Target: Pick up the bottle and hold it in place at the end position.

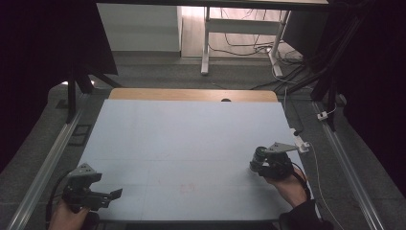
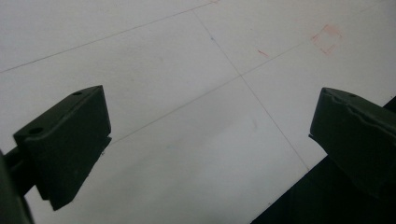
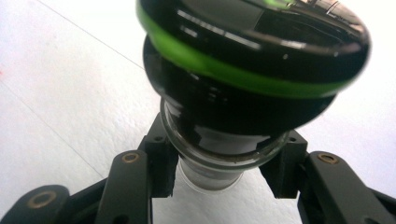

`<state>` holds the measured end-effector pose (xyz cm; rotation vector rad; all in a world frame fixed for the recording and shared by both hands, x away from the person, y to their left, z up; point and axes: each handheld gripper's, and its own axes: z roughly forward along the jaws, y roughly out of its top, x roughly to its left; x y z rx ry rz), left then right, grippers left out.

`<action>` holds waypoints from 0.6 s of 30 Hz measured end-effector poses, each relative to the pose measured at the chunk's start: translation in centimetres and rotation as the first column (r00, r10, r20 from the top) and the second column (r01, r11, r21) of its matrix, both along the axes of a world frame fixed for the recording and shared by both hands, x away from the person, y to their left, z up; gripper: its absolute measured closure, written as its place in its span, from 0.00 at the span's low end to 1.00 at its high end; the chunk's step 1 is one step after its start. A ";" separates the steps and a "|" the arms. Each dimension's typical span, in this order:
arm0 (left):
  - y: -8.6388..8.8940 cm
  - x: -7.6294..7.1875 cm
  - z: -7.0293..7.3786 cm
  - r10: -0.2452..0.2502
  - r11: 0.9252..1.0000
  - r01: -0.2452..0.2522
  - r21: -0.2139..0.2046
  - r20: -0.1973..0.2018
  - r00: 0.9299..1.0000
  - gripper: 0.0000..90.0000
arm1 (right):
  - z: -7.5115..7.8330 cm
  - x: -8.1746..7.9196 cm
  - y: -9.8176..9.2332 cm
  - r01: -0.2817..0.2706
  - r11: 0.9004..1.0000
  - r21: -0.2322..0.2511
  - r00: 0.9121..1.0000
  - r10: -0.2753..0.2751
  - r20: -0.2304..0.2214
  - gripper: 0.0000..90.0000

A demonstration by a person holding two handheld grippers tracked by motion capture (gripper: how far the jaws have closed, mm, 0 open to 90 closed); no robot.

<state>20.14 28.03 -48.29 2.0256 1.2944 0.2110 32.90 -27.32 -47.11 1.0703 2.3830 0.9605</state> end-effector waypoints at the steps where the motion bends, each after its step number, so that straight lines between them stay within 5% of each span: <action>1: 0.0 0.0 0.0 0.001 1.000 -0.001 0.000 0.000 1.000 0.00 | 0.1 0.0 0.1 0.001 1.000 0.004 1.000 -0.001 0.000 0.58; 8: 0.0 0.0 0.0 0.000 1.000 0.000 0.000 0.000 1.000 0.00 | 0.7 0.2 1.0 0.023 0.998 0.052 1.000 -0.022 -0.021 0.58; 18: 0.0 0.0 0.0 0.000 1.000 0.000 0.000 -0.002 1.000 0.00 | 1.1 1.0 3.4 -0.030 0.998 0.062 0.999 0.031 -0.018 0.58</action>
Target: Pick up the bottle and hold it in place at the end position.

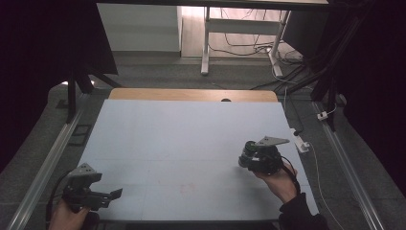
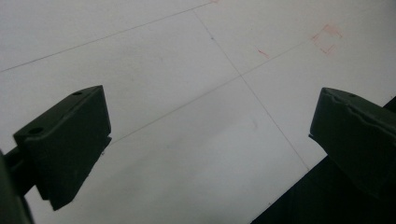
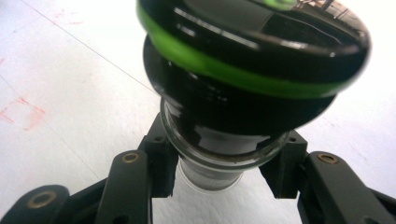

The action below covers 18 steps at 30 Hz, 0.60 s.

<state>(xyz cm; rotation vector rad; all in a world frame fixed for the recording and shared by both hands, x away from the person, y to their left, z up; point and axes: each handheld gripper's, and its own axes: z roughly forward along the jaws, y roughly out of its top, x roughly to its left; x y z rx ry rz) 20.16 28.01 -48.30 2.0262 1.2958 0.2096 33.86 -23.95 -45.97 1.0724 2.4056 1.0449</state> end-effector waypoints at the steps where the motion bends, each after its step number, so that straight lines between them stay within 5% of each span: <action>1: 0.0 0.0 0.0 0.000 1.000 0.000 0.000 0.000 1.000 0.00 | 0.0 0.1 0.3 0.000 1.000 0.006 1.000 0.000 -0.004 0.58; 18: 0.0 0.0 0.0 -0.002 1.000 0.002 0.000 -0.003 1.000 0.00 | 0.0 2.5 4.1 -0.059 0.998 0.001 0.998 0.059 -0.007 0.58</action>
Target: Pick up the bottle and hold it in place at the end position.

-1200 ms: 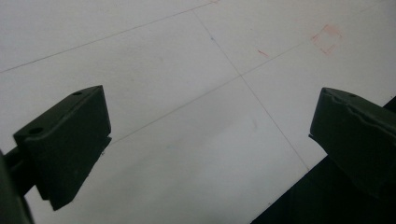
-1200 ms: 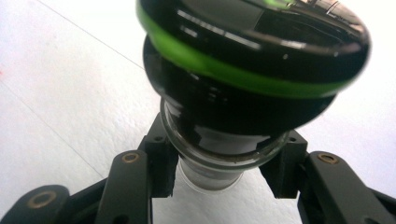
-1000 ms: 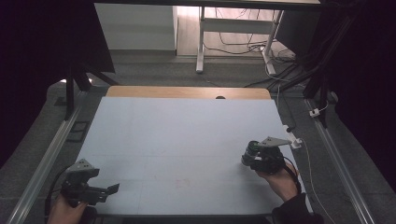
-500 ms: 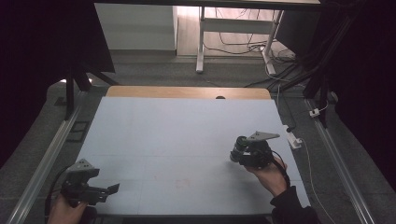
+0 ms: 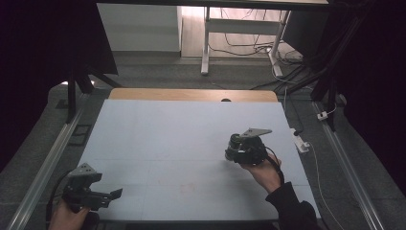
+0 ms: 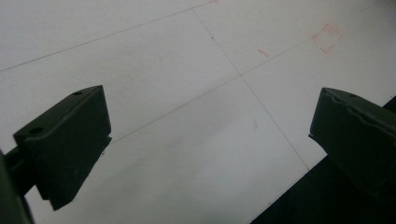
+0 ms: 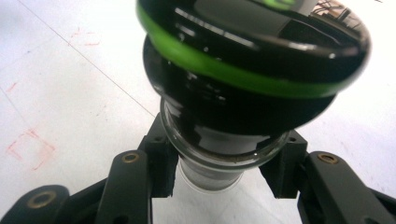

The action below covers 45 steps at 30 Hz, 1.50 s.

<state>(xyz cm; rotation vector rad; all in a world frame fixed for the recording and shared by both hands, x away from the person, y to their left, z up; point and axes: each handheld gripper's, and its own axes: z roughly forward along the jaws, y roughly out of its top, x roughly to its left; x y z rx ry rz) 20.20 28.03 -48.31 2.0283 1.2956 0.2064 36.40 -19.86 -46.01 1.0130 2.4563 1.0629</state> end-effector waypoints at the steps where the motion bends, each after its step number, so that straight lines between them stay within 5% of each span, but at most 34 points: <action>1: 0.0 0.0 0.0 0.000 1.000 0.000 0.000 -0.001 1.000 0.00 | 0.0 0.1 0.2 -0.005 1.000 -0.002 1.000 0.005 0.001 0.58; 21: 0.1 0.0 0.0 0.000 1.000 0.000 -0.006 0.000 1.000 0.00 | -0.1 2.9 5.5 -0.111 0.993 -0.029 0.994 0.111 0.015 0.58; 45: 0.1 0.0 0.0 -0.003 1.000 0.003 -0.005 0.002 1.000 0.00 | -1.9 6.0 12.0 -0.164 0.985 -0.046 0.986 0.164 0.000 0.58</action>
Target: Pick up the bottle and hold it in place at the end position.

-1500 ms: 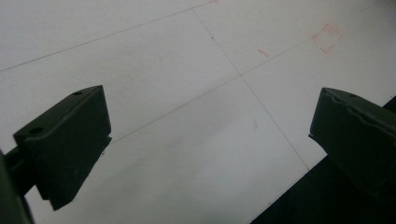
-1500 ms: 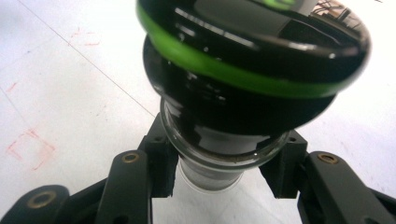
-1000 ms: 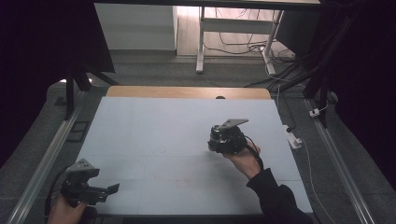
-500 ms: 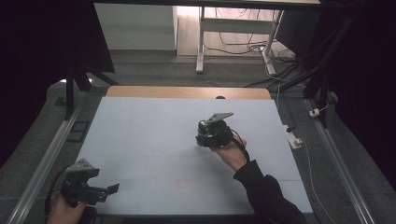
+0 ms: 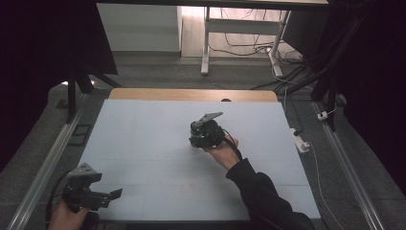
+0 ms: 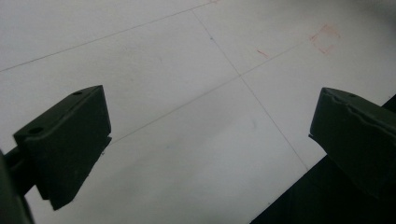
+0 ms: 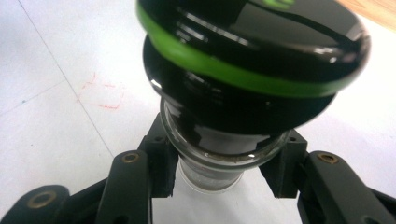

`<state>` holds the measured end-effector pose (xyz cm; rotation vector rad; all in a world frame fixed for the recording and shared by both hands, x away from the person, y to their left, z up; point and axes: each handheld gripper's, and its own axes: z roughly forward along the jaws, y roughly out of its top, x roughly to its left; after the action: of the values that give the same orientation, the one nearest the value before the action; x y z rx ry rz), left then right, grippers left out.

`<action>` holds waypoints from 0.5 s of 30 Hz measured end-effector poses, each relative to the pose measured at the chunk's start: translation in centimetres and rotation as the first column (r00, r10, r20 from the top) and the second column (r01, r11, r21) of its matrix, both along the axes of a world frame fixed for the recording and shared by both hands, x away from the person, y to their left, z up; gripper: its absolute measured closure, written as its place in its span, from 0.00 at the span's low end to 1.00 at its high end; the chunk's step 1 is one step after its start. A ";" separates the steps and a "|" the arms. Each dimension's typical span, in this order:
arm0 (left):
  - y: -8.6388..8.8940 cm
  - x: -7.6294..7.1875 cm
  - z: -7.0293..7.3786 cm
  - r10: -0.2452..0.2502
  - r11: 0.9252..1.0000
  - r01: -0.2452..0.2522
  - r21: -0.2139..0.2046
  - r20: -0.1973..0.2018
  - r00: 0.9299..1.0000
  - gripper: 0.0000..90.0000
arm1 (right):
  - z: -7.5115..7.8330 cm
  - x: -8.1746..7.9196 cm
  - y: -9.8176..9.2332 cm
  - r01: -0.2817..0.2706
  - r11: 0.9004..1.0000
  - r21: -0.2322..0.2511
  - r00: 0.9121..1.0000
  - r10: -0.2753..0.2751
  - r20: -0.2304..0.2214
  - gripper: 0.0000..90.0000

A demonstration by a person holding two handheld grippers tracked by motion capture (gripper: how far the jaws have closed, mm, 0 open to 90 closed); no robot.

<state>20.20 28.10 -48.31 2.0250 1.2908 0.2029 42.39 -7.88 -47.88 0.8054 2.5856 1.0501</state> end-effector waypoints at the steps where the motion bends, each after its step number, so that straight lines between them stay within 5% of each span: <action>1: 0.0 0.0 0.0 0.000 1.000 0.000 0.000 0.000 1.000 0.00 | -0.1 0.1 0.2 -0.006 1.000 -0.006 1.000 0.006 0.007 0.58; 15: 0.0 0.0 0.0 -0.004 1.000 0.004 -0.001 0.001 1.000 0.00 | -1.6 0.8 0.3 0.013 1.000 -0.017 1.000 -0.013 -0.006 0.58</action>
<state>20.19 28.08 -48.31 2.0263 1.2864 0.2013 43.22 -7.59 -49.49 0.8213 2.5875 1.0216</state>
